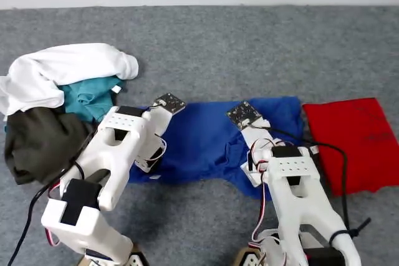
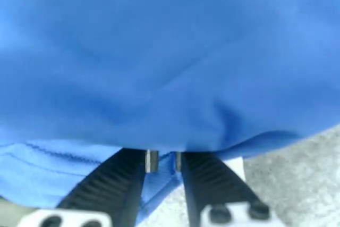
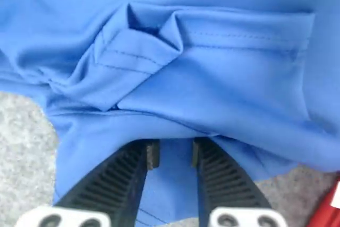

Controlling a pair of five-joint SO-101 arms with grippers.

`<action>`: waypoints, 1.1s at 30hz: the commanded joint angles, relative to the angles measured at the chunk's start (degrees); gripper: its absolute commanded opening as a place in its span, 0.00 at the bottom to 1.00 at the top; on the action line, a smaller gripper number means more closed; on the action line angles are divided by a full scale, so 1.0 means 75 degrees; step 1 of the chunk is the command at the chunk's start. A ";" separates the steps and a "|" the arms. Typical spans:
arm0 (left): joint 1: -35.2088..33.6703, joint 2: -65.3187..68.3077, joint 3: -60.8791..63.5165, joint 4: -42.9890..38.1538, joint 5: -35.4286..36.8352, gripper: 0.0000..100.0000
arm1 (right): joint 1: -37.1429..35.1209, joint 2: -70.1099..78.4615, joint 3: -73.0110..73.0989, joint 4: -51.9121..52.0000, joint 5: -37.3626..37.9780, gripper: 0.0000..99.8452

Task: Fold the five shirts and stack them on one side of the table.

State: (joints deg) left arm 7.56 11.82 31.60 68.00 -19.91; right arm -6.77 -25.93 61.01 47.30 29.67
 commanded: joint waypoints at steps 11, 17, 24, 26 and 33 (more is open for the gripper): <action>0.0035 0.0117 0.0018 -0.0445 0.0047 0.07 | 0.0955 -0.0768 -0.1078 0.2725 0.0199 0.11; 0.0035 0.0117 0.0018 -0.0445 0.0047 0.07 | 0.1073 -0.0897 -0.0844 0.3112 0.0492 0.11; 0.0035 0.0117 0.0029 -0.0445 0.0047 0.07 | 0.1037 0.0006 0.0000 0.0709 0.0481 0.11; 0.0047 0.0117 0.0029 -0.0445 0.0047 0.07 | 0.1026 0.0381 -0.0070 0.0158 0.0445 0.11; 0.0047 0.0117 0.0029 -0.0445 0.0047 0.07 | -0.0158 0.1448 -0.0727 -0.0240 0.0422 0.11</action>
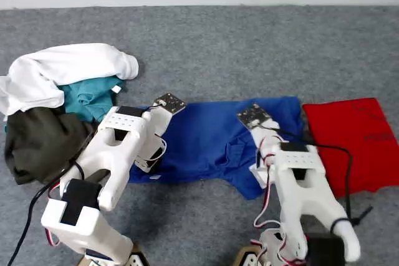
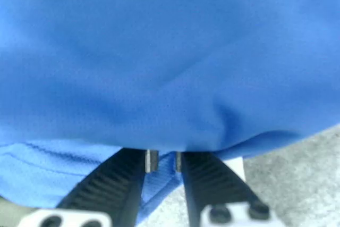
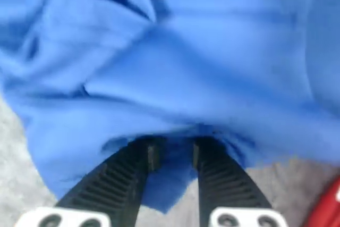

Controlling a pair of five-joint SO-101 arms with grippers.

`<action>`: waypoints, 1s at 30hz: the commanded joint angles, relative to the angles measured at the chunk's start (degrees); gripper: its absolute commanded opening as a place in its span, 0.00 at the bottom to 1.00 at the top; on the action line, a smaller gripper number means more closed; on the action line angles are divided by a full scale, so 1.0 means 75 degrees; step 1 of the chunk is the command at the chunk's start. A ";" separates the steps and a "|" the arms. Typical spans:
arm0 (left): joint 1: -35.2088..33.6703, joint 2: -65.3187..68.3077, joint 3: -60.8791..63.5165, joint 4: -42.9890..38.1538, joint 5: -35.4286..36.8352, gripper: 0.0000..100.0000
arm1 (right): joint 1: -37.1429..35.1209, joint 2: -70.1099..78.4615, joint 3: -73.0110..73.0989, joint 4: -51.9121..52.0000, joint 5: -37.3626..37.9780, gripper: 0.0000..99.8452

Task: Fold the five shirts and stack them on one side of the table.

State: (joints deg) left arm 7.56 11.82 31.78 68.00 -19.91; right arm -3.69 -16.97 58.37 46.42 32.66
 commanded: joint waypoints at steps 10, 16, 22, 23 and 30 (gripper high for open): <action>0.0047 0.0117 0.0006 -0.0445 0.0047 0.07 | -0.0908 0.0287 -0.1864 0.1541 -0.0504 0.11; 0.0047 0.0117 0.0006 -0.0445 0.0047 0.07 | -0.0826 0.0275 -0.2731 0.3405 -0.0504 0.11; 0.0047 0.0117 0.0006 -0.0445 0.0047 0.07 | -0.0381 0.0217 -0.3083 0.4800 -0.0070 0.11; 0.0047 0.0117 0.0006 -0.0445 0.0047 0.07 | -0.0264 0.0123 -0.3012 0.4859 -0.0047 0.11; 0.0047 0.0117 0.0006 -0.0445 0.0047 0.07 | 0.0545 -0.1084 -0.2344 0.4835 0.0012 0.11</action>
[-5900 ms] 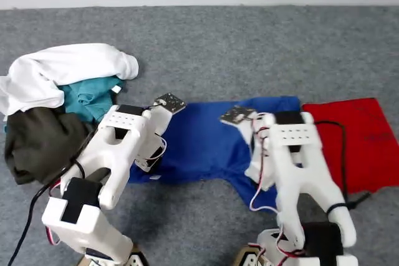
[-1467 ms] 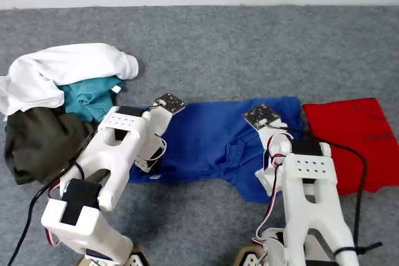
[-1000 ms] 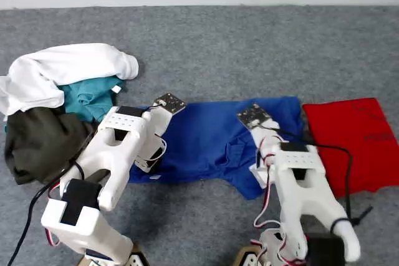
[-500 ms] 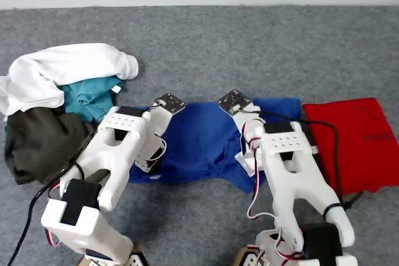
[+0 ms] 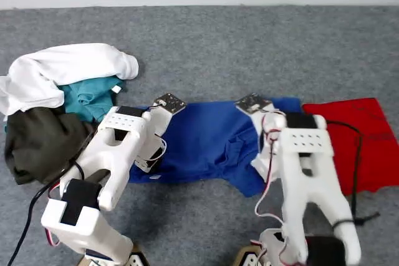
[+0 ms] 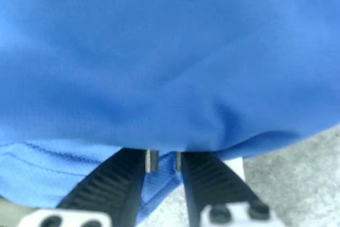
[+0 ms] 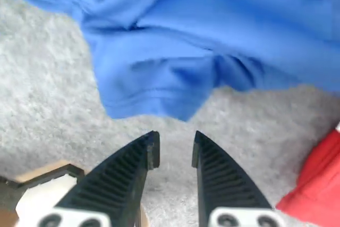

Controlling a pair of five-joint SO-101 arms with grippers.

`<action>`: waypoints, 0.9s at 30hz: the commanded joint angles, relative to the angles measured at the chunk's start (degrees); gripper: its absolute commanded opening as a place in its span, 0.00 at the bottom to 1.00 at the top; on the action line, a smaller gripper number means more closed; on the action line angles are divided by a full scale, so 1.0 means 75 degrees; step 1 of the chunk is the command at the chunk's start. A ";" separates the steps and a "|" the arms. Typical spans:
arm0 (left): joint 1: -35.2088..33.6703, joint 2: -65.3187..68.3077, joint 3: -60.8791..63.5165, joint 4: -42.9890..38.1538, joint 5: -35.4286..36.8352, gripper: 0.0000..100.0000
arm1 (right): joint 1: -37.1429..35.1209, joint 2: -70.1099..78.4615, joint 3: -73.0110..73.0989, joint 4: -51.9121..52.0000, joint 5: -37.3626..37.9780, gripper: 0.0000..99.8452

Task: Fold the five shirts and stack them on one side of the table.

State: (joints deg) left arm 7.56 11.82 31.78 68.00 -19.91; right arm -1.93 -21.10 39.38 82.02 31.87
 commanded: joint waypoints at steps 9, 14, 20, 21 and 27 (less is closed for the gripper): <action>0.0082 0.0117 0.0064 -0.0445 0.0047 0.07 | 0.0311 -0.0662 0.2379 -0.2186 0.0399 0.11; 0.0082 0.0117 0.0076 -0.0445 0.0047 0.07 | 0.0311 -0.0662 0.2579 -0.3136 0.0399 0.11; 0.0082 0.0117 0.0076 -0.0445 0.0047 0.07 | 0.0311 -0.0651 0.3106 -0.4261 0.0399 0.11; 0.0082 0.0117 0.0076 -0.0445 0.0047 0.07 | 0.0311 -0.0651 0.3188 -0.4355 0.0399 0.11; 0.0082 0.0117 0.0076 -0.0445 0.0047 0.07 | 0.0322 -0.0733 0.3282 -0.4577 0.0469 0.02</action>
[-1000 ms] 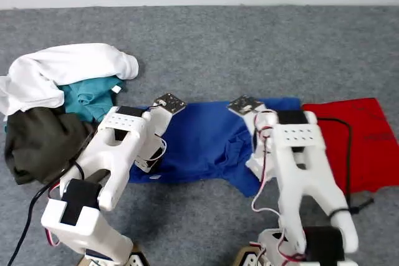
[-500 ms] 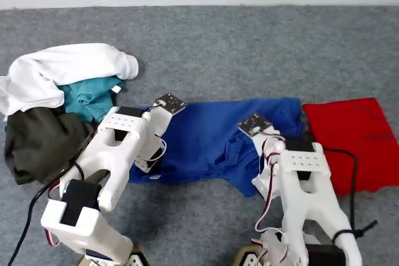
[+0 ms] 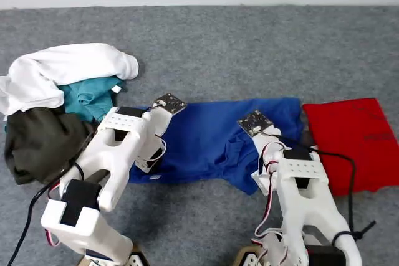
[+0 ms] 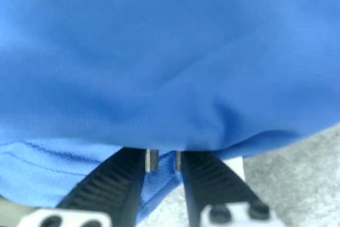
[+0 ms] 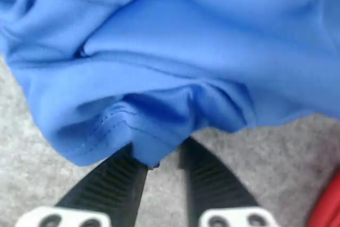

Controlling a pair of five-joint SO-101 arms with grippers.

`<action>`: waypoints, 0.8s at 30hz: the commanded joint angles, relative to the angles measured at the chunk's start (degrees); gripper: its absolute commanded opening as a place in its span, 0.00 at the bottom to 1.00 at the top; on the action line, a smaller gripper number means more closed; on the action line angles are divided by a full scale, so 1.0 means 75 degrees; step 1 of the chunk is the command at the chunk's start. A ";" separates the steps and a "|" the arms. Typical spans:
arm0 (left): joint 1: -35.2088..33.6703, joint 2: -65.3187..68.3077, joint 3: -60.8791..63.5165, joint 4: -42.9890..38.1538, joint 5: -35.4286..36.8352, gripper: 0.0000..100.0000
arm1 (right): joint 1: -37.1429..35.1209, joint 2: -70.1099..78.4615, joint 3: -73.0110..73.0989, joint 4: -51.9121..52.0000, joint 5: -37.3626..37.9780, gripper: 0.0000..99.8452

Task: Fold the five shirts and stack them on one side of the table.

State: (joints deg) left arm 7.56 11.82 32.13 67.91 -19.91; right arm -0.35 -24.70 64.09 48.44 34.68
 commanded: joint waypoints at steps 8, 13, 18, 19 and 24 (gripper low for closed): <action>0.0082 0.0117 0.0029 -0.0434 0.0047 0.07 | 0.0158 -0.0264 -0.1020 0.1495 0.0645 0.01; 0.0082 0.0117 0.0029 -0.0434 0.0047 0.07 | 0.0158 -0.0264 -0.1899 0.3042 0.0668 0.01; 0.0082 0.0117 0.0029 -0.0434 0.0047 0.07 | 0.0158 -0.0264 -0.2532 0.4026 0.0668 0.01; 0.0082 0.0117 0.0029 -0.0434 0.0047 0.07 | 0.0158 -0.0264 -0.2626 0.4155 0.0668 0.01; 0.0082 0.0117 0.0029 -0.0434 0.0047 0.07 | 0.0158 -0.0264 -0.2731 0.4026 0.0633 0.01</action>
State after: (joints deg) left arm 7.74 11.82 32.13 67.91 -19.91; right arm -0.26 -24.97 45.63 79.03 39.08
